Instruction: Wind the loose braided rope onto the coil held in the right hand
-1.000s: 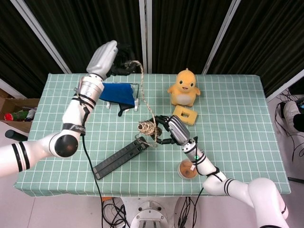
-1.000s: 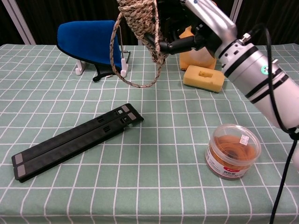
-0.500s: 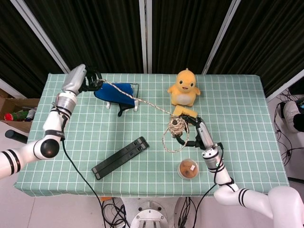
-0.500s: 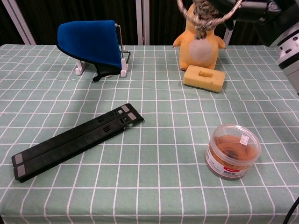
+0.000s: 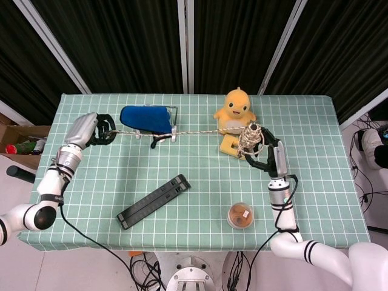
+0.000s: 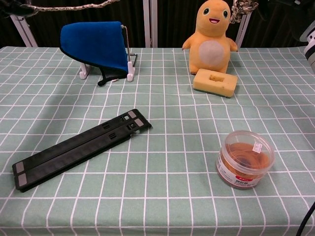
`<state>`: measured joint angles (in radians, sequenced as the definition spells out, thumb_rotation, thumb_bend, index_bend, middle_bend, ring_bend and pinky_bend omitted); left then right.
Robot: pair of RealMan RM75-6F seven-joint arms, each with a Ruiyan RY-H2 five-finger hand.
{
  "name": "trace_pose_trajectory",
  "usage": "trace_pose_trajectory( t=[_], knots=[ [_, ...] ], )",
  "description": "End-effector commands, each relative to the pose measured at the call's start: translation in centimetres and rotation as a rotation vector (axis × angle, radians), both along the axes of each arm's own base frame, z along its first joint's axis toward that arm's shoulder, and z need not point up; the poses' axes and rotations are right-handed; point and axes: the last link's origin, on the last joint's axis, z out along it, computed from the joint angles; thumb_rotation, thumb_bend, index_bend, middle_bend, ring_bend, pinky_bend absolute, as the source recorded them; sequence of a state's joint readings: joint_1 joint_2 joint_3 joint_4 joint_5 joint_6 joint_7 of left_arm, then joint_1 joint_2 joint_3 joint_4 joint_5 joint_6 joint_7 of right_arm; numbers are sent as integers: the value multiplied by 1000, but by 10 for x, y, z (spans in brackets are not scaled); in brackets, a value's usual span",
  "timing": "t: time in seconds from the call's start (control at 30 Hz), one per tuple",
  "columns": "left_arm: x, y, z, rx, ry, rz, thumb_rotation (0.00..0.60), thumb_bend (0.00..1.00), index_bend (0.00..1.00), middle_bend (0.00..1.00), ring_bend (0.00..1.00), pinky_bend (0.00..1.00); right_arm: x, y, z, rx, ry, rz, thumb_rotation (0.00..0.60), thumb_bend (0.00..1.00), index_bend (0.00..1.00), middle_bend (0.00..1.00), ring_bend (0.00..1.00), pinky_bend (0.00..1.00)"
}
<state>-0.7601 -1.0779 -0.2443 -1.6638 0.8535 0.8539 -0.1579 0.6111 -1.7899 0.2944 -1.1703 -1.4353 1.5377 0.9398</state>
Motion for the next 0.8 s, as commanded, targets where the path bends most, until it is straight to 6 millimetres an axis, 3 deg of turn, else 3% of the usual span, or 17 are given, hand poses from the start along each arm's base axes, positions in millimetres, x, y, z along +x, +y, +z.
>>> trace_pose_trajectory(
  t=[0.03, 0.23, 0.5, 0.67, 0.8],
  knots=[
    [-8, -11, 2, -4, 0, -6, 600, 484, 779, 770, 699, 864, -3, -7, -2, 10, -10, -32, 600, 619, 950, 754, 684, 879],
    [-5, -36, 8, -12, -16, -78, 600, 484, 779, 770, 699, 865, -5, -16, -7, 8, 33, -69, 600, 624, 950, 754, 684, 879],
    [16, -85, 26, 16, 115, -267, 600, 483, 779, 771, 701, 867, 4, -31, -7, -10, 111, -111, 600, 634, 951, 754, 683, 880],
    [53, -103, 44, 134, 61, -420, 600, 484, 778, 771, 700, 867, 20, -37, -17, 19, 257, -94, 600, 641, 953, 754, 683, 880],
    [93, -107, 58, 205, 0, -576, 600, 483, 779, 771, 700, 867, 47, -36, -24, 18, 346, -31, 600, 642, 955, 755, 682, 882]
  ],
)
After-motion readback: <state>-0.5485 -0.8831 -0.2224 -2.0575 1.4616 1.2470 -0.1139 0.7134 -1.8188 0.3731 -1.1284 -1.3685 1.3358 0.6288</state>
